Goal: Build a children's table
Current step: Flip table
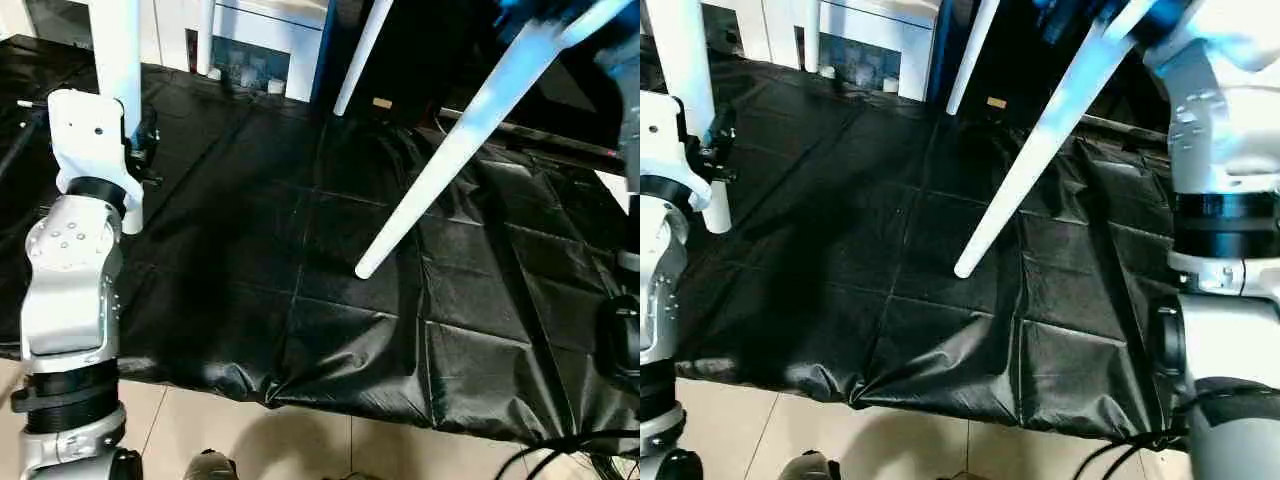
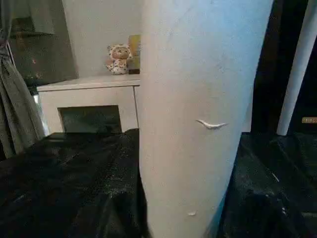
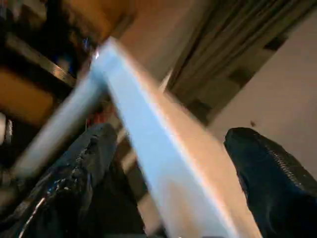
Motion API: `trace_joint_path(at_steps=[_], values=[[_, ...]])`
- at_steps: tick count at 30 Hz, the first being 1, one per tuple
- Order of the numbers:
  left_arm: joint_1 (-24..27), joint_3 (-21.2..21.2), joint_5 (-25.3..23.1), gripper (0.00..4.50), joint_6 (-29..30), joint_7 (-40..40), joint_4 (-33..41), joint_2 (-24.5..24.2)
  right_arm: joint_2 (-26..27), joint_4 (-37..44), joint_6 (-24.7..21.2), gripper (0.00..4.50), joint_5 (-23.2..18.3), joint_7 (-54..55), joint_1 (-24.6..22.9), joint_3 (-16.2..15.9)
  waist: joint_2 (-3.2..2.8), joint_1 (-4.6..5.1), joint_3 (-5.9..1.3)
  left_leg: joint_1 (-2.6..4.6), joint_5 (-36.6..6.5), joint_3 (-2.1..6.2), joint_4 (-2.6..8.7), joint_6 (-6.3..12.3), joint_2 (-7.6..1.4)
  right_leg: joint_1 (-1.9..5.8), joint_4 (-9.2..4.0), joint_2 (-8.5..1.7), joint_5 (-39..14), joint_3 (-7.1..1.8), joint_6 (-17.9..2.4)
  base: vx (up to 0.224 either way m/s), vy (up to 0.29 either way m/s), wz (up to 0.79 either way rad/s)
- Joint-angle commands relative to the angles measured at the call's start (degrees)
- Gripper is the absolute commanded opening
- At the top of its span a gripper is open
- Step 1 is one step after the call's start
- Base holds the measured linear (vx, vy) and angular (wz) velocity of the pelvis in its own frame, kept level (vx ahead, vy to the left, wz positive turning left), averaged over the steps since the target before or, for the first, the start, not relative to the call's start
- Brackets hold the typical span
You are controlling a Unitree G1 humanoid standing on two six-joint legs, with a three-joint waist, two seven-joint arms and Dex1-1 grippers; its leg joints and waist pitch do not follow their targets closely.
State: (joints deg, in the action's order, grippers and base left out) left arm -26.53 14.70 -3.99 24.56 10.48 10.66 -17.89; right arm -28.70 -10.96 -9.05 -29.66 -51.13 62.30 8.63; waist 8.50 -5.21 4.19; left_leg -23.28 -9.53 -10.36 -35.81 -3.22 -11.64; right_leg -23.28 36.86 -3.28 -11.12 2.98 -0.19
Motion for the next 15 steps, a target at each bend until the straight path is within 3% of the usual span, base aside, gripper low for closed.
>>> trace_joint_path(at_steps=[1, 4, 7, 8, 9, 11, 12, 13, 14, 15], values=[[-1.0, -1.1, 1.2, 1.7, -1.7, 0.4, 1.2, -0.2, -0.5, 1.1, -1.4, 3.94, -1.8, 1.1, -0.3, 2.3, -2.55, 0.21, -4.42, 2.5, -15.4, 1.03, 4.63, -4.08, -2.0, 1.53, -4.03, -3.74, -8.1, -2.22, -8.6, 0.0, 0.0, 0.0], [1.1, -0.3, 2.7, 1.69, -4.0, 2.1, 0.0, -0.6, -1.1, 2.7, -4.5, 3.94, -3.1, 7.9, -0.9, 6.5, -2.76, 0.2, -4.24, 2.57, -17.4, 1.09, 4.78, -5.15, -1.86, 1.42, -4.39, -3.82, -11.3, -2.22, -7.7, 0.0, 0.0, 0.0], [2.4, 0.1, 3.8, 1.68, -5.5, 3.6, -0.9, -0.7, -1.8, 4.0, -5.8, 3.94, -3.5, 11.5, -1.8, 9.0, -3.17, 0.03, -4.3, 2.71, -17.7, 1.07, 4.79, -5.96, -1.79, 1.29, -4.28, -3.64, -10.7, -2.2, -7.2, 0.0, 0.0, 0.0], [2.8, 0.1, 3.9, 1.68, -6.1, 3.9, -1.5, -1.0, -2.0, 4.8, -6.6, 3.94, -4.1, 13.1, -2.5, 10.3, -2.98, 0.11, -4.26, 2.61, -18.2, 1.03, 4.83, -5.96, -1.71, 1.3, -4.37, -3.61, -10.9, -2.18, -7.0, 0.0, 0.0, 0.0], [3.4, 0.2, 4.1, 1.68, -6.9, 4.2, -2.4, -1.3, -2.1, 6.1, -7.9, 4.11, -5.1, 16.0, -3.8, 12.9, -3.38, 0.0, -4.22, 2.74, -18.3, 1.07, 4.86, -5.95, -1.66, 1.26, -4.45, -3.64, -11.1, -2.23, -6.6, 0.0, 0.0, 0.0], [3.6, 0.0, 3.9, 1.67, -7.3, 4.6, -3.0, -1.7, -2.6, 6.6, -9.2, 4.28, -6.3, 17.8, -4.9, 15.1, -3.3, -0.04, -4.3, 2.85, -18.5, 1.04, 4.84, -5.96, -1.64, 1.27, -4.55, -3.59, -11.0, -2.21, -6.2, 0.0, 0.0, 0.0], [3.7, 0.0, 3.9, 1.66, -7.6, 4.8, -3.3, -2.0, -3.0, 7.0, -9.9, 4.31, -8.1, 18.4, -6.0, 17.1, -3.28, 0.05, -4.34, 2.78, -18.5, 1.12, 4.87, -6.05, -1.64, 1.41, -4.45, -3.56, -10.9, -2.12, -6.3, 0.0, 0.0, 0.0], [3.7, 0.0, 3.9, 1.66, -7.6, 4.8, -3.3, -2.0, -3.0, 7.0, -9.9, 4.31, -8.1, 18.4, -6.0, 17.1, -3.5, -0.03, -4.34, 2.83, -18.6, 1.11, 4.85, -6.09, -1.65, 1.36, -4.44, -3.63, -10.9, -2.12, -6.3, 0.0, 0.0, 0.0], [3.6, -0.2, 3.8, 1.66, -8.0, 4.9, -3.9, -2.2, -3.4, 8.1, -12.0, 4.41, -11.8, 18.1, -7.9, 19.5, -3.37, -0.01, -4.27, 2.8, -19.0, 1.09, 4.82, -5.98, -1.66, 1.35, -4.52, -3.63, -11.2, -2.12, -6.4, 0.0, 0.0, 0.0], [3.6, -0.3, 3.9, 1.66, -8.2, 4.9, -4.2, -2.3, -3.5, 8.6, -12.8, 4.5, -13.3, 18.0, -8.6, 20.4, -3.6, -0.18, -4.2, 3.03, -19.4, 1.05, 4.86, -5.52, -1.64, 1.37, -4.82, -3.59, -11.4, -2.17, -6.1, 0.0, 0.0, 0.0]])
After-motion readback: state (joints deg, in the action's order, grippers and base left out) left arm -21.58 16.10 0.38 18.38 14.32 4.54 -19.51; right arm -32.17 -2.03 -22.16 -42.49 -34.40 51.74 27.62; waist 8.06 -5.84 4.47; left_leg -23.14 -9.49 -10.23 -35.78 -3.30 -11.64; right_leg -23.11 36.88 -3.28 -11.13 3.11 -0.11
